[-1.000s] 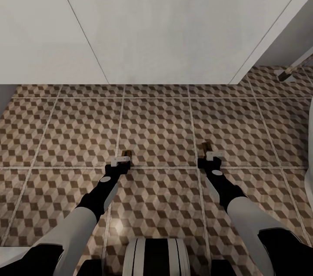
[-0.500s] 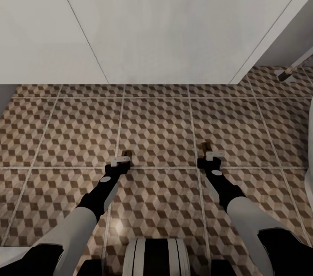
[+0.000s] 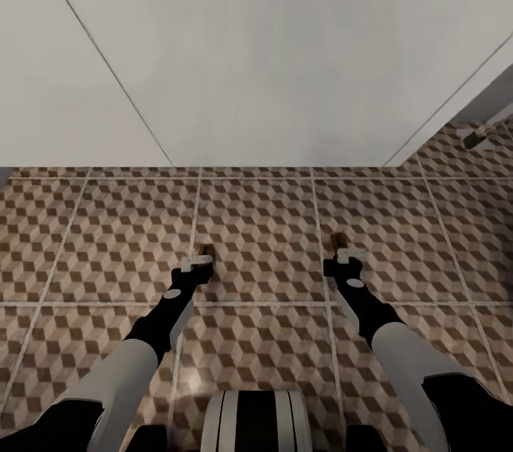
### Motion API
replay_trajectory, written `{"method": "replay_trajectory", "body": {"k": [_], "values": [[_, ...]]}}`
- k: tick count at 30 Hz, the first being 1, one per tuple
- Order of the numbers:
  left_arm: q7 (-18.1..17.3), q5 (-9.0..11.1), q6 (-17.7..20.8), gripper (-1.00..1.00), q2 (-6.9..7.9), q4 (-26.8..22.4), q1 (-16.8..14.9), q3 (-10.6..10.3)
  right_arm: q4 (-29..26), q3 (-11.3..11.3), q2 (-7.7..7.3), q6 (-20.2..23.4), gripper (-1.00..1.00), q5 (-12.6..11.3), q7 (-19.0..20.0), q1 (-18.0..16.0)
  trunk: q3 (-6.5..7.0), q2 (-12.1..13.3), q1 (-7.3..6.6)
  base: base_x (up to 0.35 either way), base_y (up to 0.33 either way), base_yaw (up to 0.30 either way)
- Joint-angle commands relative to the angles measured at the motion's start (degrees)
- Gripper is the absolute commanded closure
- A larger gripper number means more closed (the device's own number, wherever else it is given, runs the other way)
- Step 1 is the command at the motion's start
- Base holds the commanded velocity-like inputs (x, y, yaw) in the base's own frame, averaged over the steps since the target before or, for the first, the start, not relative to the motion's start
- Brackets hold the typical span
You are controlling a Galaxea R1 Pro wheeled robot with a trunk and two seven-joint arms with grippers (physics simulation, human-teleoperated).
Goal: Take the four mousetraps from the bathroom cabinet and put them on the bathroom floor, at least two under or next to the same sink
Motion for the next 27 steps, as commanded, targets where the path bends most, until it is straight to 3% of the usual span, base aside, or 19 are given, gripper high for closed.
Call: {"method": "replay_trajectory", "body": {"k": [1, 9, 27], "values": [[0.3, 0.1, -0.4, 1.00, 0.01, 0.0, 0.0, -0.1, 0.1, 0.4, -0.03, -0.2, 1.00, -0.5, -0.4, 0.0, -0.03, 0.0, 0.03, 0.320, 0.000, 0.000], [0.3, 0.2, -1.2, 1.00, 0.01, 0.1, 0.0, -0.1, 0.1, 0.3, -0.01, -0.1, 1.00, -0.5, -0.3, 0.0, -0.03, 0.0, 0.03, 0.244, 0.000, 0.000], [0.4, 0.3, -1.2, 1.00, -0.07, 0.1, 0.0, -0.1, 0.1, 0.4, -0.02, 0.2, 1.00, -0.3, -0.3, 0.0, -0.03, 0.0, 0.03, 0.012, 0.000, 0.000]]}}
